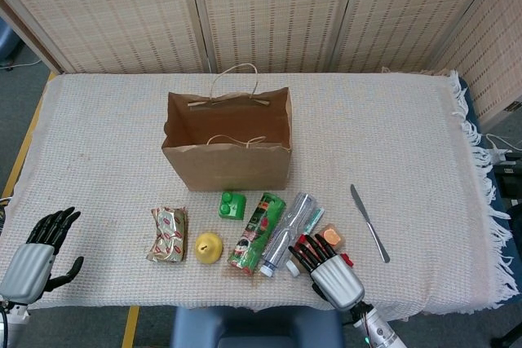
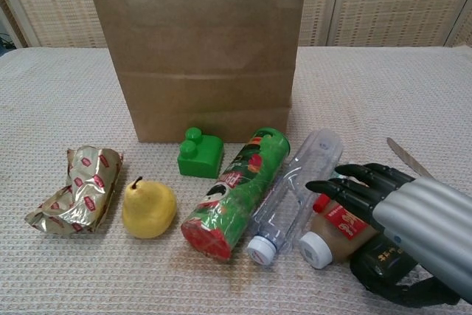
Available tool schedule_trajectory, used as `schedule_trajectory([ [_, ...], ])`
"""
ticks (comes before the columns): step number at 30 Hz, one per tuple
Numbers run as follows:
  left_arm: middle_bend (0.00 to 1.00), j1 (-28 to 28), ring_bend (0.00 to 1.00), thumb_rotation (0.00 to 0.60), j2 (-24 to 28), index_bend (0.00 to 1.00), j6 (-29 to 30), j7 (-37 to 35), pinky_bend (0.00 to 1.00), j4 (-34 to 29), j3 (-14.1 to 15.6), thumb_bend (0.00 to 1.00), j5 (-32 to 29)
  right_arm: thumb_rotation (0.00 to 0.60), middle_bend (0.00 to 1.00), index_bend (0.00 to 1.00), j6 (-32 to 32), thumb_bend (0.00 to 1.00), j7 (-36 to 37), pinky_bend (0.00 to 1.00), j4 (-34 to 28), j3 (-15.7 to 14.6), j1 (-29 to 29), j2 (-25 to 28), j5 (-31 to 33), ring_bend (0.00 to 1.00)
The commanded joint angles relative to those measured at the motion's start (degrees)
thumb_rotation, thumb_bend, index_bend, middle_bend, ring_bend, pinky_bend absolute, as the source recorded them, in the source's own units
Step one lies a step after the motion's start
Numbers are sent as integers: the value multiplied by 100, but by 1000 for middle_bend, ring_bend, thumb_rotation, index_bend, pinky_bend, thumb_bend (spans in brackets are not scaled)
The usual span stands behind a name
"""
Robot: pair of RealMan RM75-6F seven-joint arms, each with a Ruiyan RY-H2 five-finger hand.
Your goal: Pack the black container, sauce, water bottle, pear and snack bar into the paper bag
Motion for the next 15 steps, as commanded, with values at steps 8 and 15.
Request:
schedule_trajectory([
  [8,0,11,0,600,-17,0,20,52,63,-3,-19,383,-34,600,113,0,-48,147,127,90,66,45,57,-49,186,0],
  [15,0,31,0,600,17,0,40,58,62,-37,-13,383,-40,600,107,0,-423,147,-191,82,-34,294,124,-40,883,0],
])
